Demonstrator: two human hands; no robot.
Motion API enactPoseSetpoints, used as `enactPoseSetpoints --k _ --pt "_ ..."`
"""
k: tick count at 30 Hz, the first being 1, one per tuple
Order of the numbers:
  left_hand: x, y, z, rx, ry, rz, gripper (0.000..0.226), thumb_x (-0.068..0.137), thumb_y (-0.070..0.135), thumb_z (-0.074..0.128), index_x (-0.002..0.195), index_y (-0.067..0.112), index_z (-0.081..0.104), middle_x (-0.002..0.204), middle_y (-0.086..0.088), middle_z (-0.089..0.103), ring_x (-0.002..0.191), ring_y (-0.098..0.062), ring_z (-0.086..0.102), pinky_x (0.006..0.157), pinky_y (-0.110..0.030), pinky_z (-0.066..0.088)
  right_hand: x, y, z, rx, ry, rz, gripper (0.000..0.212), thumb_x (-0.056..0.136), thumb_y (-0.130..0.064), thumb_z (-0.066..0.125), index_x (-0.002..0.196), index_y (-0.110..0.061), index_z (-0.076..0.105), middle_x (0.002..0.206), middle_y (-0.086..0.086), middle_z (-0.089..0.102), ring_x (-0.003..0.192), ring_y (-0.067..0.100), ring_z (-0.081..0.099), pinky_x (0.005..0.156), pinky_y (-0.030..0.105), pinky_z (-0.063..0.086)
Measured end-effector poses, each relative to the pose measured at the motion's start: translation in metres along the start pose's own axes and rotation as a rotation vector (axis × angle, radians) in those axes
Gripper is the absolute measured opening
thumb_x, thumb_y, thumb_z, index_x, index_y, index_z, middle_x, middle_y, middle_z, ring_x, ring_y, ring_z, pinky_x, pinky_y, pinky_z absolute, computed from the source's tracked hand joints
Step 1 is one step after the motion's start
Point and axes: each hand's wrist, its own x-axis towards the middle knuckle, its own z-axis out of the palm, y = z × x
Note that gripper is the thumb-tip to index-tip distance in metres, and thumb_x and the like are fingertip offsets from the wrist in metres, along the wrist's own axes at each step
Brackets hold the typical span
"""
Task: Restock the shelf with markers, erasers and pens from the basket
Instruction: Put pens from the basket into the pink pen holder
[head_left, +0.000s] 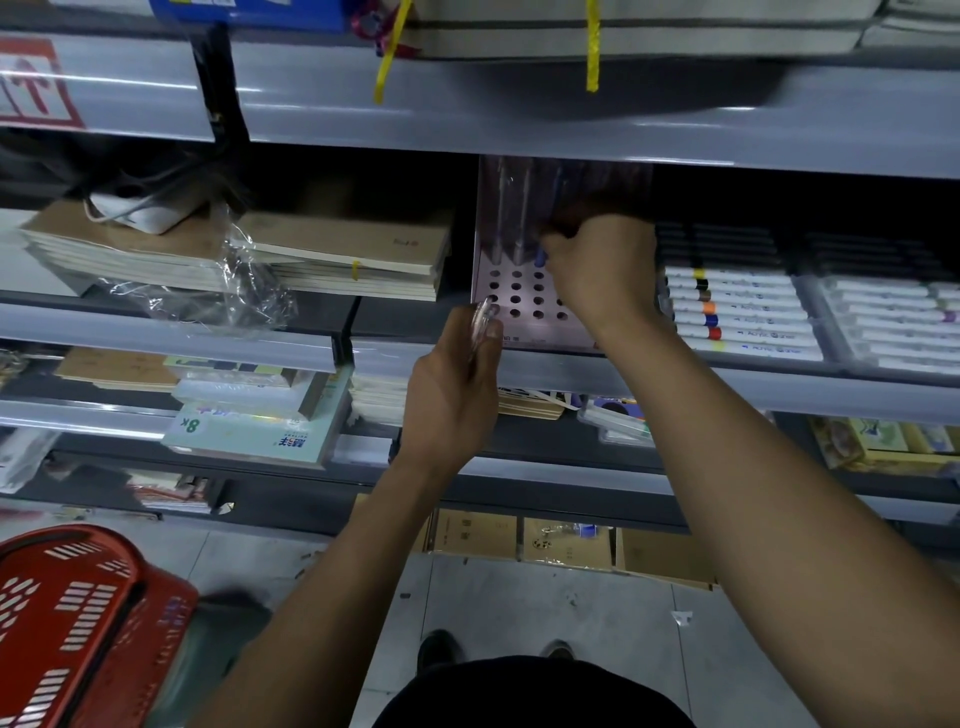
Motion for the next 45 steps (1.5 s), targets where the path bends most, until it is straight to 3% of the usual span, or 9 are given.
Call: enactPoseSetpoints --k 7,14,17,20,27,30,35,40,45 --pt "0.004 0.012 -0.003 -0.6 -0.088 -0.327 0.026 0.112 0.032 0.047 0.113 0.009 0.059 0.064 0.004 0.043 0.051 -0.011 0.034 0.044 -0.024 0.031 -0.016 0.002 -0.005 -0.041 0.11 -0.075 0.023 0.096 -0.029 0.072 0.09 -0.007 0.076 0.082 0.002 0.073 0.07 0.012 0.064 0.055 0.012 0.04" --pt "0.004 0.021 -0.013 -0.851 -0.193 -0.341 0.031 0.114 0.023 0.039 0.129 0.005 0.06 0.083 -0.012 0.066 0.059 -0.024 0.056 0.056 -0.033 0.048 -0.061 0.003 -0.012 0.225 0.023 -0.201 0.01 0.09 -0.013 0.068 0.09 -0.02 0.074 0.072 -0.024 0.062 0.071 -0.006 0.062 0.064 0.005 0.044" --pt "0.003 0.024 -0.015 -0.894 -0.223 -0.329 0.029 0.114 0.02 0.041 0.131 0.013 0.063 0.105 -0.018 0.076 0.083 -0.033 0.074 0.073 -0.045 0.063 -0.076 0.006 -0.012 0.254 -0.064 -0.186 0.011 0.091 -0.014 0.07 0.088 -0.024 0.074 0.073 -0.024 0.065 0.073 -0.004 0.064 0.065 0.009 0.047" --pt "0.003 0.026 -0.015 -0.897 -0.246 -0.305 0.026 0.112 0.019 0.045 0.124 0.018 0.068 0.114 -0.014 0.078 0.1 -0.03 0.077 0.076 -0.04 0.064 -0.086 0.008 -0.013 0.315 -0.146 -0.176 0.005 0.091 -0.021 0.074 0.087 -0.025 0.074 0.076 -0.02 0.069 0.073 0.003 0.067 0.067 0.023 0.057" --pt "0.003 0.022 -0.016 -0.791 -0.239 -0.273 0.028 0.113 0.016 0.044 0.129 0.002 0.06 0.109 -0.016 0.076 0.097 -0.027 0.075 0.076 -0.037 0.062 -0.092 0.011 -0.018 0.276 -0.275 -0.143 0.02 0.078 -0.026 0.089 0.093 -0.02 0.076 0.091 -0.01 0.069 0.086 0.011 0.069 0.081 0.043 0.059" --pt "0.002 0.022 -0.014 -0.761 -0.221 -0.271 0.029 0.113 0.017 0.043 0.132 0.003 0.06 0.118 -0.025 0.073 0.107 -0.036 0.073 0.092 -0.056 0.06 -0.092 0.011 -0.02 0.236 -0.254 -0.161 0.019 0.079 -0.025 0.088 0.094 -0.022 0.077 0.091 -0.009 0.066 0.084 0.01 0.066 0.081 0.042 0.058" --pt "0.001 0.023 -0.013 -0.697 -0.237 -0.247 0.033 0.114 0.022 0.04 0.135 0.002 0.056 0.119 -0.042 0.06 0.099 -0.061 0.063 0.084 -0.081 0.049 -0.092 0.011 -0.022 0.177 -0.183 -0.152 0.01 0.084 -0.022 0.082 0.092 -0.026 0.079 0.094 -0.009 0.066 0.087 0.009 0.065 0.083 0.035 0.058" --pt "0.002 0.02 -0.01 -0.586 -0.226 -0.182 0.024 0.115 0.024 0.04 0.126 0.023 0.061 0.089 -0.01 0.072 0.082 -0.029 0.069 0.075 -0.045 0.06 -0.082 0.011 -0.03 0.262 -0.133 -0.069 0.015 0.09 -0.026 0.077 0.087 -0.039 0.07 0.077 -0.023 0.07 0.077 -0.006 0.068 0.068 0.011 0.054" --pt "0.008 0.007 -0.007 -0.218 -0.143 -0.059 0.013 0.113 0.03 0.046 0.105 0.026 0.057 0.066 0.016 0.055 0.059 -0.008 0.048 0.058 -0.033 0.043 -0.061 0.01 -0.037 0.333 0.002 -0.012 0.013 0.088 -0.023 0.077 0.086 -0.035 0.072 0.076 -0.017 0.073 0.071 0.003 0.072 0.069 0.028 0.061"
